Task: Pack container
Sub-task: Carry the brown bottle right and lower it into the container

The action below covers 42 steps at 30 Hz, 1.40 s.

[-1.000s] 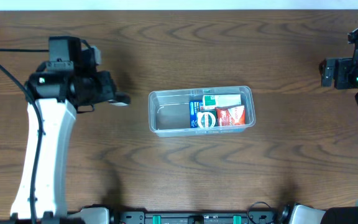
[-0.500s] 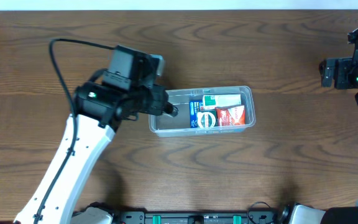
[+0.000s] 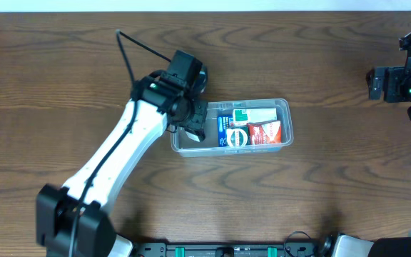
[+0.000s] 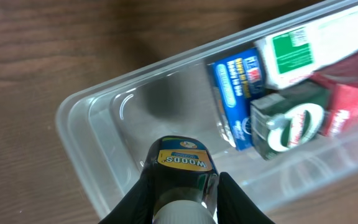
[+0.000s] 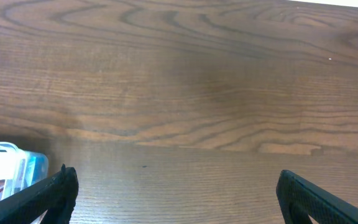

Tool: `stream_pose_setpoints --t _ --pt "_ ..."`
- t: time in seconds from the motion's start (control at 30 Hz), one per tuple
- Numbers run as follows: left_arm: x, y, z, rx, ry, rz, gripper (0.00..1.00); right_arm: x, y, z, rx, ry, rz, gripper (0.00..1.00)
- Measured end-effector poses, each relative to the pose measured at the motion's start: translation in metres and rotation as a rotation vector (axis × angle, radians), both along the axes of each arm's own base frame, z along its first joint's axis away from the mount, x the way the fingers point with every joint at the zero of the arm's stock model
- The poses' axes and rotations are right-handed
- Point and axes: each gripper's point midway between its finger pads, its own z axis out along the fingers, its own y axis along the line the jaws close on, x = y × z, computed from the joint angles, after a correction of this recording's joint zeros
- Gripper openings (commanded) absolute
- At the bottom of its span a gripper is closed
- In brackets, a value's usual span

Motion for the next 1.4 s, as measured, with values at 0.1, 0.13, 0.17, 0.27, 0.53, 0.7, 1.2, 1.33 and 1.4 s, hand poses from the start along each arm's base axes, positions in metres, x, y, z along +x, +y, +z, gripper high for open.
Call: stream_pose_setpoints --t 0.1,0.13,0.17,0.27,0.53,0.7,1.2,1.33,1.4 --pt "0.003 -0.001 -0.015 0.017 0.030 0.001 0.28 0.000 0.000 0.000 0.000 0.000 0.000 0.99" --pt "0.004 -0.002 -0.020 0.022 0.040 0.001 0.28 0.000 0.000 0.000 0.000 -0.001 0.000 0.99" --pt "0.005 -0.002 -0.024 0.025 0.046 0.001 0.28 0.000 0.000 0.000 0.000 0.000 0.000 0.99" --pt "0.008 -0.004 -0.033 0.031 0.058 0.001 0.28 0.000 0.000 0.000 0.000 0.000 0.000 0.99" --pt "0.010 -0.004 -0.041 0.037 0.070 0.001 0.34 0.000 0.000 0.000 0.000 0.000 0.000 0.99" --pt "0.011 -0.005 -0.041 0.035 0.067 0.000 0.55 0.000 0.000 0.000 0.000 0.000 0.000 0.99" --pt "0.015 -0.007 -0.040 0.025 0.049 0.003 0.63 0.000 0.000 0.000 0.000 -0.001 0.000 0.99" --pt "0.015 -0.007 -0.039 0.026 0.047 -0.003 0.87 0.000 0.000 0.000 0.000 0.000 0.000 0.99" --pt "0.015 -0.007 -0.036 0.023 0.041 -0.002 0.98 0.000 0.000 0.000 0.000 0.000 0.000 0.99"
